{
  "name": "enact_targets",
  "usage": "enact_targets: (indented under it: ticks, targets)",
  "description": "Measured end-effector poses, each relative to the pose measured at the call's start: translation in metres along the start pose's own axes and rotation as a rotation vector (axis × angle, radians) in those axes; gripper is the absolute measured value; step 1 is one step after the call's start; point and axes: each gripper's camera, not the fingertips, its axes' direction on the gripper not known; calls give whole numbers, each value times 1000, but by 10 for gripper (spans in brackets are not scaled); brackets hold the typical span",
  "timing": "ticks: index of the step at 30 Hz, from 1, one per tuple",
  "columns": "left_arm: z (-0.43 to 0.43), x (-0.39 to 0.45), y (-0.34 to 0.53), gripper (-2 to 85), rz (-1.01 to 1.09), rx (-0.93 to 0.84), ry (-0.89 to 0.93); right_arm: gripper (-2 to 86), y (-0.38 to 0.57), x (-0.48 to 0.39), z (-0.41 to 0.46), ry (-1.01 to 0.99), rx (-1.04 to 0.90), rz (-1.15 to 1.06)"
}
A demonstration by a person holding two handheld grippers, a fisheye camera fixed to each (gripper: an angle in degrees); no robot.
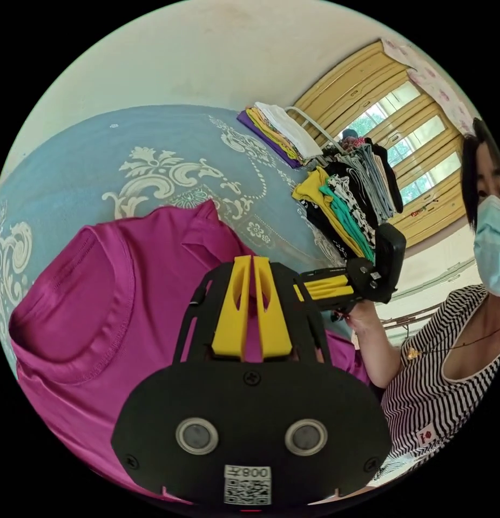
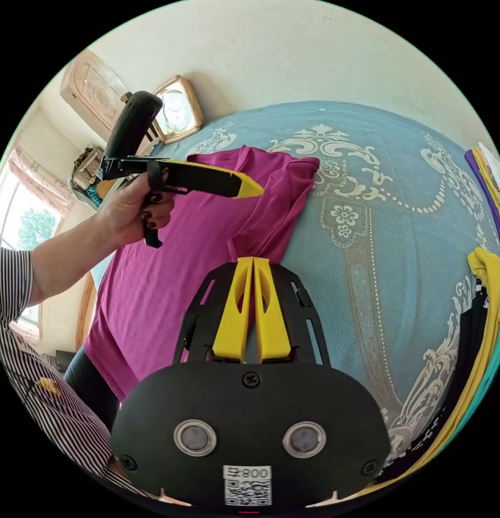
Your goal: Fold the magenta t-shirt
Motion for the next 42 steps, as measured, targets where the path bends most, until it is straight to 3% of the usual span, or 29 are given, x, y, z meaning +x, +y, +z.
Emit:
enact_targets:
  ticks: [5,18,24,29,35,42]
  targets:
    - [-4,-14,4,2,-7,-43,-204,18,-8,-10,5,2,-6,-2]
    - [-95,-13,118,5,-40,65,-142,17,-35,-46,23,10,11,25]
    - [-181,-11,252,18,-252,165,-242,10,-43,-65,19,82,120,80]
    - [-266,-24,398,52,-642,320,-391,8,-50,-85,13,136,181,88]
    - [-310,-57,513,82,-942,481,-348,24,-97,-144,29,19,139,-28]
    - [-331,-89,575,56,-979,668,-187,34,-201,-248,79,-122,51,-283]
